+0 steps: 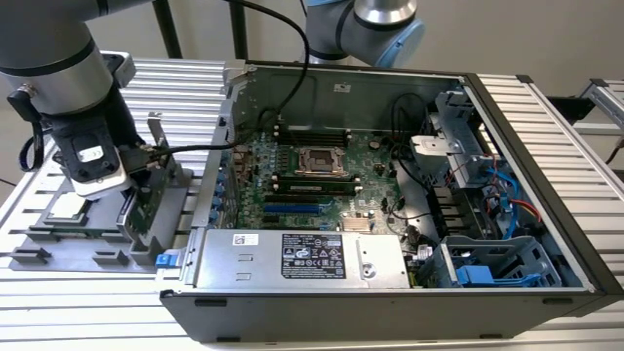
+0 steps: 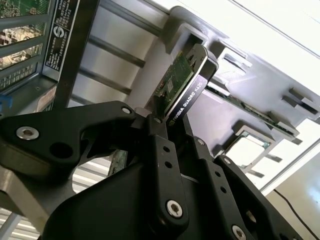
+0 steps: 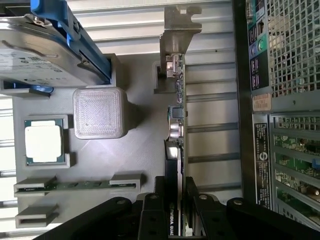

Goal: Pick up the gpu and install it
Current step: 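Pick up the gpu and move the gpu toward the slot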

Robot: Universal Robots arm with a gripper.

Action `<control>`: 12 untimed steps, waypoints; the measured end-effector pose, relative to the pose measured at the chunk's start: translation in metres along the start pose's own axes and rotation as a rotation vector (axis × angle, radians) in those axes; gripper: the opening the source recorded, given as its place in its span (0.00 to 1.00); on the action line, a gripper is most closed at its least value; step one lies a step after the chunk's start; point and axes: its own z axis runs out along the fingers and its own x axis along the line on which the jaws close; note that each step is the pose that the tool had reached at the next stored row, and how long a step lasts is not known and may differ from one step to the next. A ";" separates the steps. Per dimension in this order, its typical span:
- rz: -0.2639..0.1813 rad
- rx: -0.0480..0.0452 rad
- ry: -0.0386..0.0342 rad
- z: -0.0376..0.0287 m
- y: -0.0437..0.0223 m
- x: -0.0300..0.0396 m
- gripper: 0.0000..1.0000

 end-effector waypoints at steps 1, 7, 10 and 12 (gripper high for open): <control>0.000 0.0000 0.0001 -0.0017 0.0001 0.0000 0.00; 0.000 0.0001 0.0001 -0.0119 0.0006 -0.0002 0.00; 0.000 0.0000 0.0001 -0.0171 0.0008 -0.0003 0.00; 0.000 0.0002 0.0003 -0.0205 0.0009 -0.0005 0.00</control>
